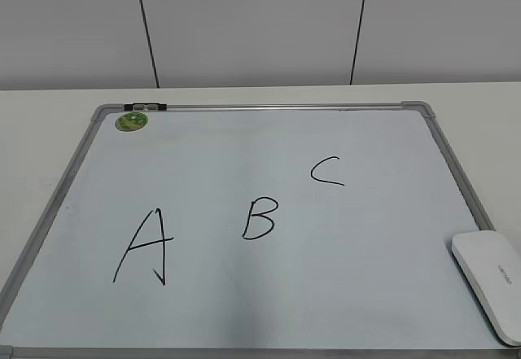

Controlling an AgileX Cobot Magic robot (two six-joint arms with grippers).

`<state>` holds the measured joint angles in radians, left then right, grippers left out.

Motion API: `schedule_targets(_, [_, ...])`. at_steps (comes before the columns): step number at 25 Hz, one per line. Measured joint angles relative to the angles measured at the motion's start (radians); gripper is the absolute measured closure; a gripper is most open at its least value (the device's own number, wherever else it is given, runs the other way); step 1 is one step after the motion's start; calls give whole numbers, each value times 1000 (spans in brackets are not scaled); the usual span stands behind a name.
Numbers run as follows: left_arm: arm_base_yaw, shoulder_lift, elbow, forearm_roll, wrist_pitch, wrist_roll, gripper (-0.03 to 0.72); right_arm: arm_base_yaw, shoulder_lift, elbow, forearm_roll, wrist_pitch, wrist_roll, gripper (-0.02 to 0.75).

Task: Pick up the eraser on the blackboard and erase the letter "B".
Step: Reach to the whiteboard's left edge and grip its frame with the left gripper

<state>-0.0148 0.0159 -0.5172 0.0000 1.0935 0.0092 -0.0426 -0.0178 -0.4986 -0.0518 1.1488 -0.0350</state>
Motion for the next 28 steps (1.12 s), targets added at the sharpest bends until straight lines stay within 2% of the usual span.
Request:
schedule_targets(18, [0, 0, 0, 0, 0, 0, 448, 0, 0, 0, 0, 0, 0, 204])
schedule_targets(28, [-29, 30, 0, 0, 0, 0, 446, 0, 0, 0, 0, 0, 0, 204])
